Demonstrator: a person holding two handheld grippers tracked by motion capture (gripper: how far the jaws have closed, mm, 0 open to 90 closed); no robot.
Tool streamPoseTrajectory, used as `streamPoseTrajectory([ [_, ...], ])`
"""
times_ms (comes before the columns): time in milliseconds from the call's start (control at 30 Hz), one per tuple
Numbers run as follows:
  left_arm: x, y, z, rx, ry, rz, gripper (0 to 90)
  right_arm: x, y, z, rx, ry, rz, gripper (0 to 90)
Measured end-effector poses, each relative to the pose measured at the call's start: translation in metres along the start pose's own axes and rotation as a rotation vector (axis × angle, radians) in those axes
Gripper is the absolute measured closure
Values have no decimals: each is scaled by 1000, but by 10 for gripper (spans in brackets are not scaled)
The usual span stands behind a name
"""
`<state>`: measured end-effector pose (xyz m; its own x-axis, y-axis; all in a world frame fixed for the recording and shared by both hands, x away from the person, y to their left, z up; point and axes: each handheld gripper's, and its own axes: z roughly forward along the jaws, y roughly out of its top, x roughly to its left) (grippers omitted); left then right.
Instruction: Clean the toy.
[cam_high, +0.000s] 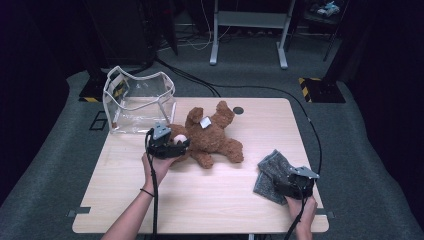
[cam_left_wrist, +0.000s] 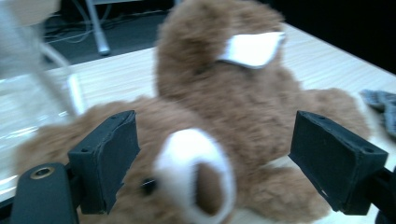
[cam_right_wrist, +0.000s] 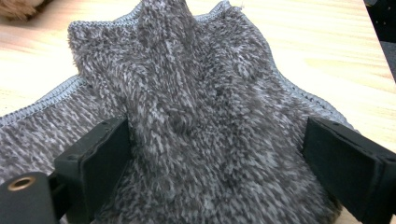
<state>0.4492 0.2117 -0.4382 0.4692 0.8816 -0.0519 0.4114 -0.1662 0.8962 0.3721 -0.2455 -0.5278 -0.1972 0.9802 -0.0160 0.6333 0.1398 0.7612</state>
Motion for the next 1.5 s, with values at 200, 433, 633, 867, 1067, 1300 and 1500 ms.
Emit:
streamPoseTrajectory([
  [200,7,-17,8,58,60,-32,98,0,0,0,0,-2,0,76],
  [433,4,-28,15,82,110,-24,76,0,0,0,1,-3,0,76],
  [633,6,-32,20,105,127,-24,33,0,0,0,2,-4,-3,77],
  [867,10,-41,31,121,129,-5,128,0,0,0,2,-4,-1,77],
  [1067,16,-45,33,83,59,27,416,1,0,0,2,-5,-1,78],
  [1300,23,-44,32,61,-42,40,545,0,0,0,4,-4,-3,76],
  [1500,27,-45,30,45,-156,15,563,0,1,-1,6,4,-4,59],
])
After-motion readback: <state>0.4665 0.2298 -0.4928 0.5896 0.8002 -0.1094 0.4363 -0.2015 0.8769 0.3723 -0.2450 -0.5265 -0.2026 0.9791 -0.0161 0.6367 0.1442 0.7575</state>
